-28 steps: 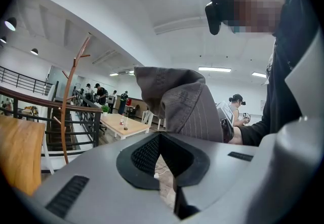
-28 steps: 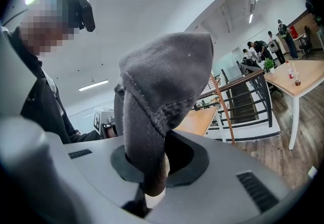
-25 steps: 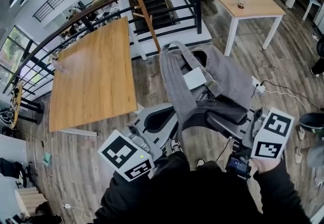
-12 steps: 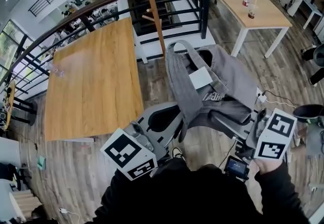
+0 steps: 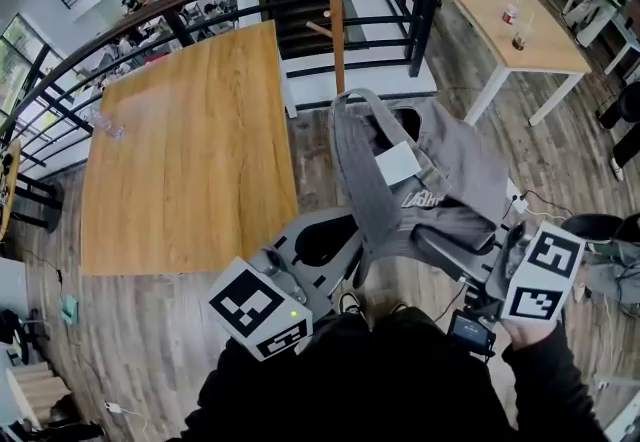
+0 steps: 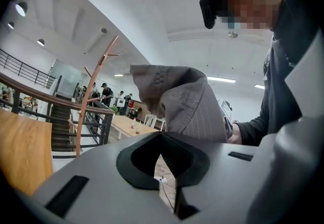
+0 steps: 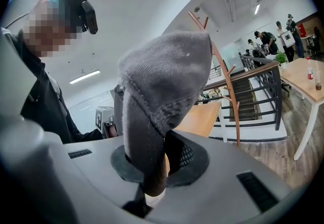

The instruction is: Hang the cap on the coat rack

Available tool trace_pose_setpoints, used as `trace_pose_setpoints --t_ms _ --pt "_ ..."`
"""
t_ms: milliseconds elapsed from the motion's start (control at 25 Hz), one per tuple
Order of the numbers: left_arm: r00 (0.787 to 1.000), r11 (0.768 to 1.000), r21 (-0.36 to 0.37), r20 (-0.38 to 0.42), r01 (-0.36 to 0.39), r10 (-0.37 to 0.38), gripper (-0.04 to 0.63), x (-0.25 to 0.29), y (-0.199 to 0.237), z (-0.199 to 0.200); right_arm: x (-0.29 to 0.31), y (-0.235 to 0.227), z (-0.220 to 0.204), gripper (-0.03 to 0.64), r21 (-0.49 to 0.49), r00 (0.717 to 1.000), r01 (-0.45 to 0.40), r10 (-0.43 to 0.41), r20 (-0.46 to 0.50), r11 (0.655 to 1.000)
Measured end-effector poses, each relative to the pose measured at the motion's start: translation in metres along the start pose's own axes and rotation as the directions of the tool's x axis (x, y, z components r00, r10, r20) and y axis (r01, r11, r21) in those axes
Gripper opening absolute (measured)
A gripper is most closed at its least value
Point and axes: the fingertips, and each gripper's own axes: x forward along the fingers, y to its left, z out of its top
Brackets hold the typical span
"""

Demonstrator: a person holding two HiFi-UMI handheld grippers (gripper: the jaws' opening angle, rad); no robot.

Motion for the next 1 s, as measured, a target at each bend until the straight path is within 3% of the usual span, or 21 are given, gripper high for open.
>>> trace_pose_setpoints --t_ms 360,600,1000 --pt "0.999 1.0 -0.008 -0.017 -0.028 0.028 0.0 0.043 0.032 0.02 0.007 -0.038 0.036 0.048 -0.003 0.998 -0.06 0.06 -0.021 0.998" --pt "0.996 0.996 0.015 -0.016 -0.084 0.084 0.0 0.041 0.068 0.025 0.04 -0.057 0.047 0.048 -0.006 0.992 -0.123 0.123 -0.009 0.992" --pt "0.992 0.991 0.057 -0.031 -0.119 0.121 0.0 0.138 0.096 0.045 0.013 -0.15 0.091 0.048 -0.007 0.988 -0.155 0.155 -0.005 0.988"
